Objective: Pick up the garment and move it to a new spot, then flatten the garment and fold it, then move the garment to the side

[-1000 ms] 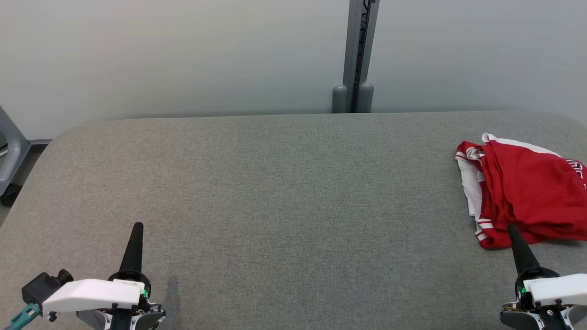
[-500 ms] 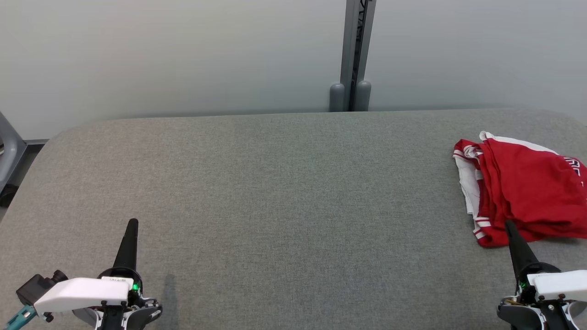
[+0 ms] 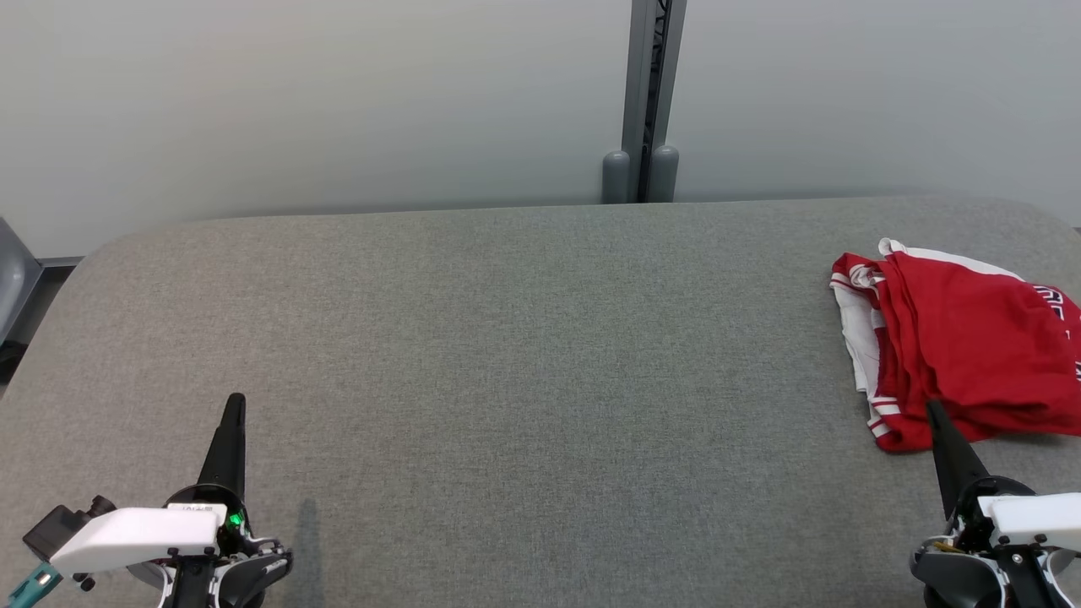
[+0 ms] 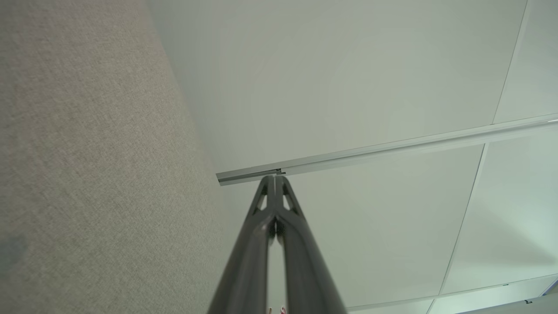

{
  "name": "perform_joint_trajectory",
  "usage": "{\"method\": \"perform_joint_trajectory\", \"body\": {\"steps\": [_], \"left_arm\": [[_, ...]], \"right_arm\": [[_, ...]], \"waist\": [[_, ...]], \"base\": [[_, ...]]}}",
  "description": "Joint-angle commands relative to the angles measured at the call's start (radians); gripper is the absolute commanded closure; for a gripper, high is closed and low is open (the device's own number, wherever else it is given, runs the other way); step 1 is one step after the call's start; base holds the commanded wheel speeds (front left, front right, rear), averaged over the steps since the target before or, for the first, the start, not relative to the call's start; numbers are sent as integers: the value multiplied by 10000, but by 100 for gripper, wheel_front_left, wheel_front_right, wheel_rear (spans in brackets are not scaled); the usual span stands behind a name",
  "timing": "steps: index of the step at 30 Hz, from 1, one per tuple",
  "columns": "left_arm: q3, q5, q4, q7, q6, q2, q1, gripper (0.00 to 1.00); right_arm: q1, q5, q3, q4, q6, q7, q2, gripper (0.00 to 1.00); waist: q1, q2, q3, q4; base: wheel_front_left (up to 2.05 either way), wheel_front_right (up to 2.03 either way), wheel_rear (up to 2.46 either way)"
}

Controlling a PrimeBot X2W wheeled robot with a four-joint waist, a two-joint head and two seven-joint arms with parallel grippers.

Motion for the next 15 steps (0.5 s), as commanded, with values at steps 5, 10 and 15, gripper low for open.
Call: {"method": "perform_joint_trajectory", "body": {"steps": [5, 10, 15], "left_arm": [[173, -431, -3, 146, -114, 12, -231, 100], [261, -723, 9, 227, -149, -18, -268, 100], [330, -958, 18, 306, -190, -40, -281, 100]], "right_arm": [[-204, 444, -85, 61, 7, 126, 18, 100], [-253, 723, -108, 126, 7, 179, 51, 100], [-303, 973, -127, 175, 7, 226, 77, 100]], "waist": [[0, 0, 18, -29], [0, 0, 33, -55], [0, 0, 45, -75]], "base": [[0, 0, 0], [0, 0, 0], [0, 0, 0]]}}
